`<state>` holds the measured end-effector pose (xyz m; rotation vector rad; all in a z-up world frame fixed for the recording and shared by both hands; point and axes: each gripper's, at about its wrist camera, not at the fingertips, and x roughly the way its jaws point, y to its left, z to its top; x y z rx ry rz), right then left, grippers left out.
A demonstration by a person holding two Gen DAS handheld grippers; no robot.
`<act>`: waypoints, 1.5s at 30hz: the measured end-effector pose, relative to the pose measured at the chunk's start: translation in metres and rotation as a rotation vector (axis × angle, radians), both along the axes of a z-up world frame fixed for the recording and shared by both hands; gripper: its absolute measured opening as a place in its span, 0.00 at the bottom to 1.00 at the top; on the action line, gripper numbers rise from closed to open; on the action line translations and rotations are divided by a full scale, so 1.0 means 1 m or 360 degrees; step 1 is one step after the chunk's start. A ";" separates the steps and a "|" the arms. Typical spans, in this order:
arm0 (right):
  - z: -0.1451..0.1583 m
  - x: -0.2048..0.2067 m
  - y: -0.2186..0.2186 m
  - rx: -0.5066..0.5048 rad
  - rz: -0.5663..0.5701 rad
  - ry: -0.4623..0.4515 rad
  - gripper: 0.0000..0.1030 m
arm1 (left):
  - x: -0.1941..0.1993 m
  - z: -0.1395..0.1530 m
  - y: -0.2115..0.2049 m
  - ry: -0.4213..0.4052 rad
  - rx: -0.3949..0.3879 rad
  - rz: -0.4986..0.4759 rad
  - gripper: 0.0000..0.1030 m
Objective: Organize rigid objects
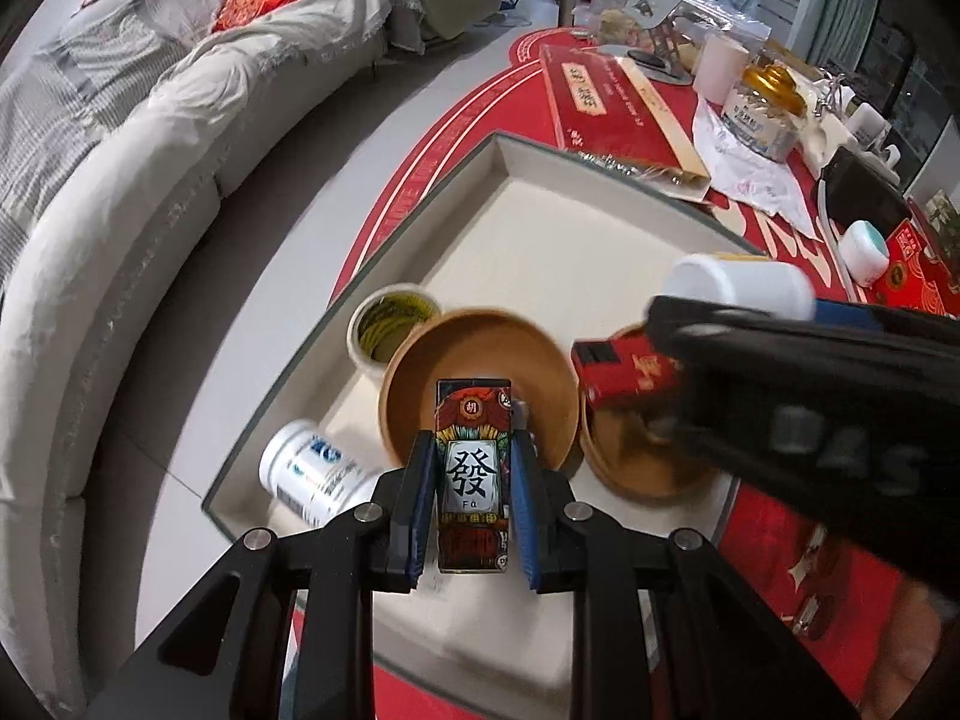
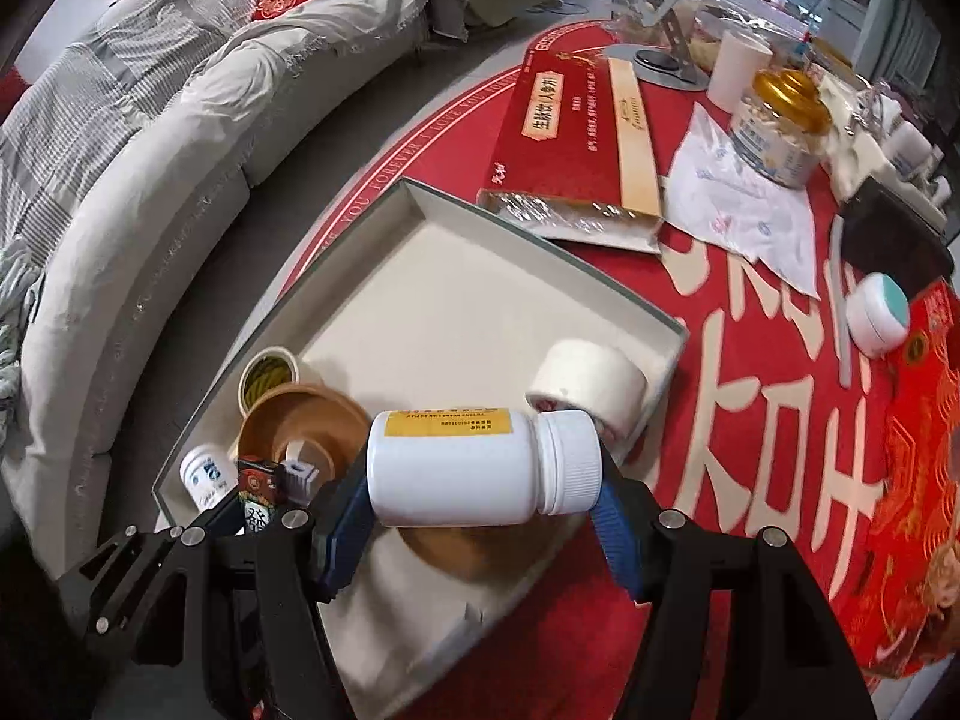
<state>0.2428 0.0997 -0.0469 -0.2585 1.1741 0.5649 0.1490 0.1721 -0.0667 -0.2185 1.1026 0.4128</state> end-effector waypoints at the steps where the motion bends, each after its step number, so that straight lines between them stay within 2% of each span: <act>1: -0.002 0.002 0.003 -0.0008 0.0011 0.0000 0.64 | 0.002 0.000 0.000 -0.0005 0.0006 -0.0006 0.27; 2: -0.005 0.004 0.007 -0.0011 0.0027 0.0011 0.64 | 0.003 0.000 0.000 -0.0005 0.0007 -0.0009 0.35; 3: -0.007 0.006 0.008 -0.0012 0.0031 0.0018 0.64 | 0.004 0.000 0.000 -0.0003 0.0006 -0.0008 0.52; 4: -0.009 0.006 0.009 -0.0012 0.0034 0.0021 0.64 | 0.004 0.000 0.001 0.0001 0.0009 0.0000 0.62; 5: -0.011 0.007 0.010 -0.0005 0.0045 0.0029 0.64 | 0.003 0.000 0.003 -0.0004 0.0013 0.0014 0.77; 7: -0.013 0.007 0.011 0.0004 0.0067 0.0040 0.65 | 0.001 0.002 0.003 -0.0024 0.0023 0.0033 0.80; 8: -0.012 0.006 0.010 0.0012 0.0074 0.0031 0.78 | 0.000 0.003 0.004 -0.0024 0.0026 0.0037 0.82; 10: -0.007 0.005 0.007 0.0035 0.0070 -0.0014 0.97 | -0.001 0.004 0.003 -0.0014 0.0033 0.0036 0.94; 11: -0.002 0.002 0.004 0.0055 0.0067 -0.0051 0.97 | -0.003 0.004 0.002 -0.0019 0.0036 0.0034 1.00; 16: 0.017 -0.012 -0.019 0.0052 0.0057 -0.0153 0.97 | -0.012 0.010 -0.004 -0.0030 0.0011 0.0023 1.00; 20: 0.017 -0.026 -0.072 0.0075 -0.0074 -0.0131 0.97 | -0.028 0.018 -0.018 -0.0053 -0.0032 -0.0035 1.00; 23: -0.002 -0.042 -0.129 0.0048 -0.0229 -0.0022 0.97 | -0.041 0.020 -0.035 -0.0047 -0.0053 -0.0108 1.00; 28: -0.038 -0.065 -0.185 -0.0058 -0.0378 0.0117 0.97 | -0.063 0.013 -0.069 -0.0011 -0.0070 -0.0211 1.00; 34: -0.050 -0.069 -0.198 -0.0077 -0.0434 0.0130 0.97 | -0.079 0.007 -0.090 0.0056 -0.0103 -0.0269 1.00; 39: -0.060 -0.055 -0.173 -0.0129 -0.0348 0.0091 0.97 | -0.088 0.003 -0.097 0.0088 -0.0109 -0.0271 1.00; 40: -0.063 -0.054 -0.168 -0.0145 -0.0332 0.0091 0.95 | -0.089 0.003 -0.097 0.0094 -0.0105 -0.0272 1.00; 42: -0.070 -0.052 -0.160 -0.0180 -0.0306 0.0116 0.76 | -0.090 0.004 -0.098 0.0104 -0.0103 -0.0272 1.00; 45: -0.068 -0.052 -0.156 -0.0206 -0.0309 0.0082 0.63 | -0.087 0.006 -0.103 0.0106 -0.0100 -0.0292 1.00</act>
